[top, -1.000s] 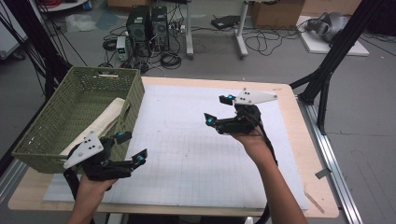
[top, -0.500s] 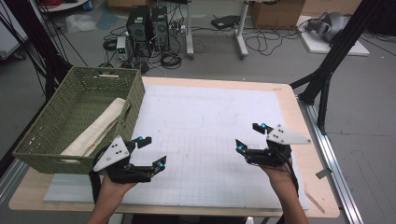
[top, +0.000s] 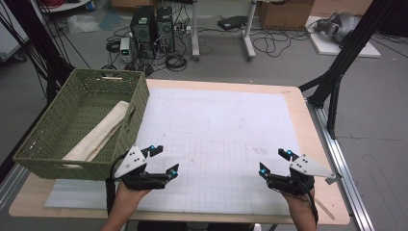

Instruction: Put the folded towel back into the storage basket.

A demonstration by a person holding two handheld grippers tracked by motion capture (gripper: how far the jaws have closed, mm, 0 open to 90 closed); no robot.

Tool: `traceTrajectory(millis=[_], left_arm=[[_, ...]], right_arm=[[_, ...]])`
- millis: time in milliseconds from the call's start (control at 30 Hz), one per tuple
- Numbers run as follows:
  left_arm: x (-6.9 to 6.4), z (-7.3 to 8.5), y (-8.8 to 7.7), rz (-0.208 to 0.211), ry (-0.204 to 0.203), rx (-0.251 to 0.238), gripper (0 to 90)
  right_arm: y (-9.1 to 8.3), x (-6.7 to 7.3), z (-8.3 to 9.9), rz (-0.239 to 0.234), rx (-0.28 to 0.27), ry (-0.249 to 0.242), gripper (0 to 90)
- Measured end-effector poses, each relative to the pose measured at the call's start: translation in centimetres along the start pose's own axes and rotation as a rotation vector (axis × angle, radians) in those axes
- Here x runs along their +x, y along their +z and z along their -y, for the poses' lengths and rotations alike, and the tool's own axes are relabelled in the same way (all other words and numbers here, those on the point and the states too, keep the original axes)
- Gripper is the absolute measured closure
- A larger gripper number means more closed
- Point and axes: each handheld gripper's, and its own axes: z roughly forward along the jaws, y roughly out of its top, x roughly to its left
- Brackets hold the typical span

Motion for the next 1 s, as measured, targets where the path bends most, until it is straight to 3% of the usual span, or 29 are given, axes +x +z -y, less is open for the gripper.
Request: traceTrajectory(millis=[467,1000], left_arm=[[0.01,0.46,-0.07,-0.018,0.001,0.006,18.6],[0.18,0.32,-0.21,-0.032,-0.012,-0.011,18.6]], right_arm=[[-0.27,-0.11,0.65,0.025,0.000,0.014,16.6],[-0.06,0.06,0.67,0.017,0.000,0.005,16.6]])
